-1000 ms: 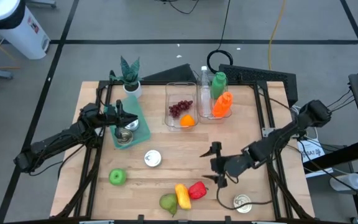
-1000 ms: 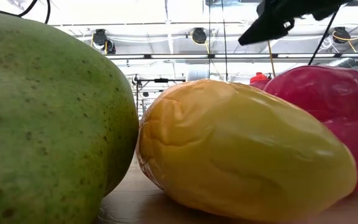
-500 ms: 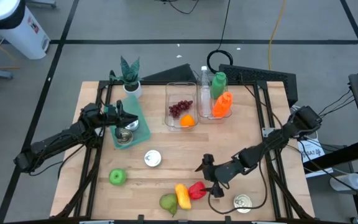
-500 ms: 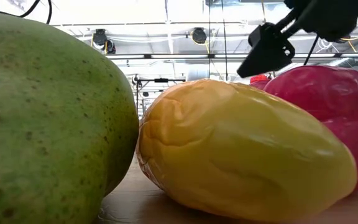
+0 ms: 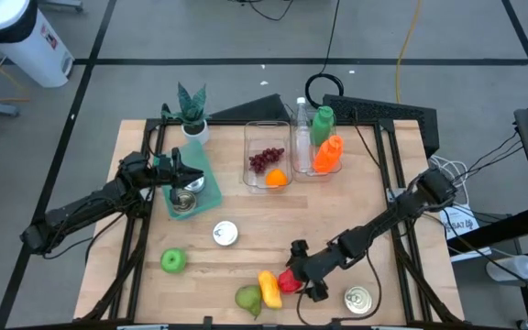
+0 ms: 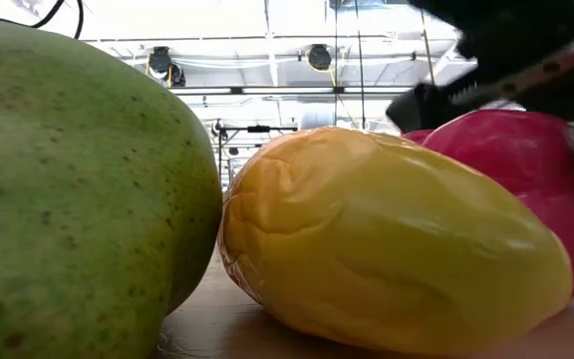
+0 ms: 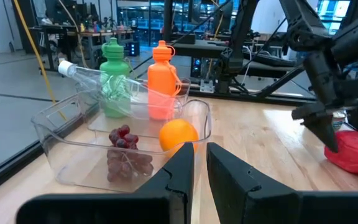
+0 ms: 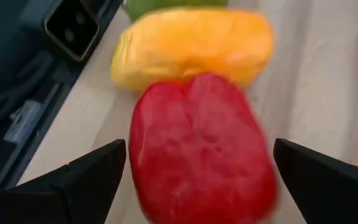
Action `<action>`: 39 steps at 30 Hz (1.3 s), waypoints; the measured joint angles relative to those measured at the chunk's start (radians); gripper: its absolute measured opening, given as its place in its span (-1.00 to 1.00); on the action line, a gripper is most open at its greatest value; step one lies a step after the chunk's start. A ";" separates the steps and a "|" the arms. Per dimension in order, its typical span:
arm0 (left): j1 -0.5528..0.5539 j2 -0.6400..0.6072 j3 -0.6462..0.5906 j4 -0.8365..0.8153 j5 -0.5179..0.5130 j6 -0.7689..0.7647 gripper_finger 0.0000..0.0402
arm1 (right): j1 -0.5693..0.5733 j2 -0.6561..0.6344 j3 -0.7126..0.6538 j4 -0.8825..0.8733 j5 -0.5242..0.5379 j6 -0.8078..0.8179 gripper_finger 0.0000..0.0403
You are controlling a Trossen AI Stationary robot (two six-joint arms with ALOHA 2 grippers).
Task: Pick & Place Food Item
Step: Put the red bell pepper into the left transparent bin
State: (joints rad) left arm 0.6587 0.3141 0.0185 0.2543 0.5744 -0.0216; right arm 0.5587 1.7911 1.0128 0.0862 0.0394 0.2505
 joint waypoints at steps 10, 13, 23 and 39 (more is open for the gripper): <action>0.000 0.000 0.000 -0.001 0.000 0.000 -0.75 | -0.008 0.020 0.001 0.034 -0.018 -0.103 0.99; 0.000 0.000 0.000 -0.001 0.000 -0.001 -0.75 | -0.008 0.019 0.001 0.046 -0.020 -0.145 0.99; 0.000 0.000 0.000 0.000 0.000 -0.008 -0.75 | -0.043 0.041 0.001 0.045 -0.122 -0.142 0.95; 0.000 0.000 0.000 0.000 0.000 0.000 -0.74 | -0.090 -0.053 -0.016 0.070 -0.120 -0.272 0.43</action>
State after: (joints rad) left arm 0.6586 0.3141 0.0181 0.2539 0.5739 -0.0212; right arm 0.4690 1.7381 0.9966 0.1558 -0.0803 -0.0219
